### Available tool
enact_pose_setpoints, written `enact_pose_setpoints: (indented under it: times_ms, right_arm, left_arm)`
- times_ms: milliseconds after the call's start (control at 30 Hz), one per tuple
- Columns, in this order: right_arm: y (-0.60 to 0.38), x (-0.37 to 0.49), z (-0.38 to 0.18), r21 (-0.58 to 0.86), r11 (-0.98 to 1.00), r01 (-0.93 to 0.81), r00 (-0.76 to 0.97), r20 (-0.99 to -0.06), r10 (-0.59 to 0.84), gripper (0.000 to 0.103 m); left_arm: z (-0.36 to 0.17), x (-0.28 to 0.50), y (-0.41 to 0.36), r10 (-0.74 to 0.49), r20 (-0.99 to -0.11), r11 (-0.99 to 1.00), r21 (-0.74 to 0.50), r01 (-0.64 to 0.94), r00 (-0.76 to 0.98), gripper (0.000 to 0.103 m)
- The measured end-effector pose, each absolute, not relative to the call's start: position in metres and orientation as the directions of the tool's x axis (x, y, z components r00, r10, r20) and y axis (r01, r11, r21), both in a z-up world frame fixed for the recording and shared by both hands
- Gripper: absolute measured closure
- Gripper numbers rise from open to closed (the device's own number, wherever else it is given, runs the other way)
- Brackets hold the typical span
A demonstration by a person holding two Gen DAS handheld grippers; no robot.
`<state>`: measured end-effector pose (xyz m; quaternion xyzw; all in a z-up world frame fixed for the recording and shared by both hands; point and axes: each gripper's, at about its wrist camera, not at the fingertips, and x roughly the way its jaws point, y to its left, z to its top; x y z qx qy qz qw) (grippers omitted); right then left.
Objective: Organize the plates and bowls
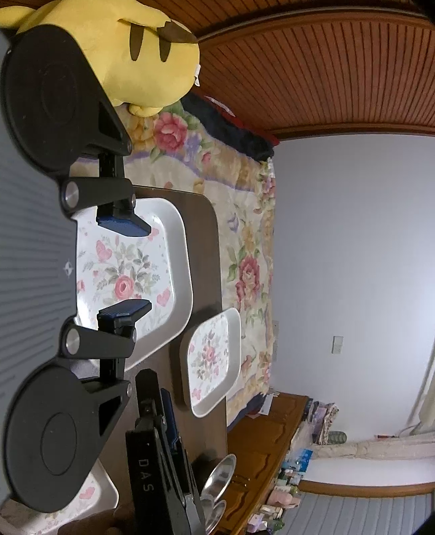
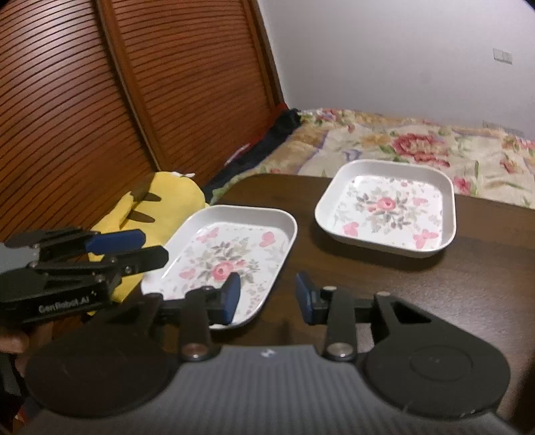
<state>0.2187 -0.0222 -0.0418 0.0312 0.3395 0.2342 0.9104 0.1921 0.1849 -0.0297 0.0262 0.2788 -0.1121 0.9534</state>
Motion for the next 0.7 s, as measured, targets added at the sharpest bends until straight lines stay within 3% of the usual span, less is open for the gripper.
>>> enact_pose_setpoints:
  times_ms: [367, 700]
  right_arm:
    - [-0.006, 0.245, -0.050, 0.238, 0.896, -0.375, 0.605, -0.669, 0.431, 0.069]
    - [-0.006, 0.250, -0.061, 0.248, 0.912, -0.328, 0.599, -0.692, 0.403, 0.075]
  left_arm:
    - [-0.045, 0.210, 0.213, -0.140, -0.580, 0.989, -0.036, 0.147, 0.803, 0.060]
    - [-0.060, 0.216, 0.226, -0.153, -0.612, 0.988, -0.085, 0.128, 0.776, 0.076]
